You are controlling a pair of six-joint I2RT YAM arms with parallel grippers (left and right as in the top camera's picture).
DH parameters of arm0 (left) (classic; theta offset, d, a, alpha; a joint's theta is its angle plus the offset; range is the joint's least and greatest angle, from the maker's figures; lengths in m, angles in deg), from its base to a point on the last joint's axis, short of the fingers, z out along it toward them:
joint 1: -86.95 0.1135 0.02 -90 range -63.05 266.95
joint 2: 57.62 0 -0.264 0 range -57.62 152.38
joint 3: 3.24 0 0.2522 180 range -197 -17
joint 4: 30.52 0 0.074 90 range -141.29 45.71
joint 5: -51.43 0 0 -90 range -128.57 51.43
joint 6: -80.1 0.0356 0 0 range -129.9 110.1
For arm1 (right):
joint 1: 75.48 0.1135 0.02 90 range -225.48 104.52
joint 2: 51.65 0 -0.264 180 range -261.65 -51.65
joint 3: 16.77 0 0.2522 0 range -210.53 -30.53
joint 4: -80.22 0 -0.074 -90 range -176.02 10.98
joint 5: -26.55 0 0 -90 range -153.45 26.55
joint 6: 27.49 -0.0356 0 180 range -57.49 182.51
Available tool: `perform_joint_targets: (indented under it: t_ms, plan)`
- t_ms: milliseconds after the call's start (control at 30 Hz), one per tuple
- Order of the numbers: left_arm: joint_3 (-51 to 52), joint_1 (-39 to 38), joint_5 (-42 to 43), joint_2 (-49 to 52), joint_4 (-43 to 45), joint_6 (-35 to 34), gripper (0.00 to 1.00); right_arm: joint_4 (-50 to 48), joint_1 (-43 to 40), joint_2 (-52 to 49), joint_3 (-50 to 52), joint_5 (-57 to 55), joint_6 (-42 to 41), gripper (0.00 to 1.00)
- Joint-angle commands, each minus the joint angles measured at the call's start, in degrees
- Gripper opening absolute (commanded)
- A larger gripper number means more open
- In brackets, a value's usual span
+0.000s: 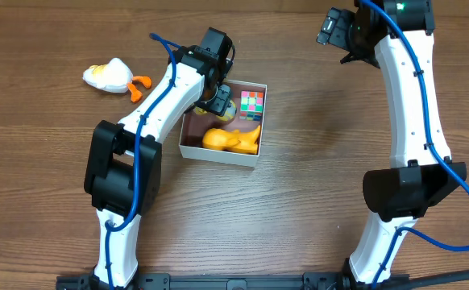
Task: Pack container
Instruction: 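Lower the lattice ball into the box's back-left corner and release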
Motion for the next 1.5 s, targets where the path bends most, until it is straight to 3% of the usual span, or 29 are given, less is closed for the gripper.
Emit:
perform_joint_targets:
  t_ms: [0, 100, 300, 400, 567, 867, 1233, 1467]
  plan:
    - [-1.5, 0.0, -0.8, 0.8, 0.3, -0.2, 0.79, -0.3, 0.2, 0.5, -0.7, -0.3, -0.5, 1.00]
    - [-1.5, 0.0, -0.8, 0.8, 0.3, -0.2, 0.88, -0.3, 0.2, 0.5, -0.7, -0.3, -0.5, 1.00]
    - [-1.8, 0.0, -0.7, 0.8, 0.2, -0.4, 0.89, -0.3, 0.2, 0.5, -0.7, -0.3, -0.5, 1.00]
    - [-3.6, 0.0, -0.7, 0.8, -0.8, -0.5, 0.86, -0.3, 0.2, 0.5, -0.7, -0.3, -0.5, 1.00]
    - [-11.8, 0.0, -0.7, 0.8, -4.5, -0.4, 0.73, -0.3, 0.2, 0.5, -0.7, -0.3, -0.5, 1.00]
    - [-18.3, 0.0, -5.9, 0.8, -8.4, -0.4, 0.74, -0.3, 0.2, 0.5, -0.7, -0.3, -0.5, 1.00]
    - [-18.3, 1.2, -8.9, 0.8, -10.6, -6.9, 0.77, -0.3, 0.2, 0.5, -0.7, -0.3, -0.5, 1.00]
    - [-18.4, 5.3, -11.1, 0.7, -13.2, -17.0, 0.80, -0.3, 0.2, 0.5, -0.7, -0.3, -0.5, 1.00]
